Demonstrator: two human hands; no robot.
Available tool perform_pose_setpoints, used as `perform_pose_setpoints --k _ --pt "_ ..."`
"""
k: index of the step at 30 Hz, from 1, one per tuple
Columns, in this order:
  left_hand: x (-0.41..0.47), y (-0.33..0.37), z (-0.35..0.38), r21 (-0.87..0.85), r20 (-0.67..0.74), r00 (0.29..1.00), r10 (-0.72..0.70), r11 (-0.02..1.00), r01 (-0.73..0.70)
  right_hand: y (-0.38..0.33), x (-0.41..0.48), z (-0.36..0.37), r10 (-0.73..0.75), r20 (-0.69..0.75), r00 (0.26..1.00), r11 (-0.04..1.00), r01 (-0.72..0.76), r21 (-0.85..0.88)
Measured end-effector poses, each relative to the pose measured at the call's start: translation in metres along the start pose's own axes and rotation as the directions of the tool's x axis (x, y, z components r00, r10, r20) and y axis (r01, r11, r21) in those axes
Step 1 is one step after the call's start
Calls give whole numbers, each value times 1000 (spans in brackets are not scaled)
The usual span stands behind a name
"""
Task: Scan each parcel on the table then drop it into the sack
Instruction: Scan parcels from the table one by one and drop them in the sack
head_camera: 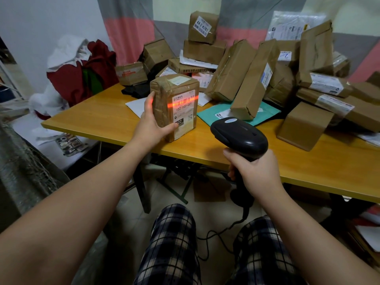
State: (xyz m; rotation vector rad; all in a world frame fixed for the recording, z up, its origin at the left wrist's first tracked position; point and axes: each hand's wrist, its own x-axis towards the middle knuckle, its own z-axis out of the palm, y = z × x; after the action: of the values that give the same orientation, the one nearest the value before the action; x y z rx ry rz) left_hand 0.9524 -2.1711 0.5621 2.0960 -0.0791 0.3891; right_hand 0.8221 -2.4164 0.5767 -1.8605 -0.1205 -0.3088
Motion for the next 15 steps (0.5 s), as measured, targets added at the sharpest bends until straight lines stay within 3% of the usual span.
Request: perform_pose_setpoints --k 8,15 --pt "-9 7 3 108 -57 985 161 982 -155 -3 -1 -10 -12 6 1000 1000 12 -7" --pt "-42 24 -9 97 -75 980 186 979 -178 -6 -1 2 -63 67 996 997 60 42"
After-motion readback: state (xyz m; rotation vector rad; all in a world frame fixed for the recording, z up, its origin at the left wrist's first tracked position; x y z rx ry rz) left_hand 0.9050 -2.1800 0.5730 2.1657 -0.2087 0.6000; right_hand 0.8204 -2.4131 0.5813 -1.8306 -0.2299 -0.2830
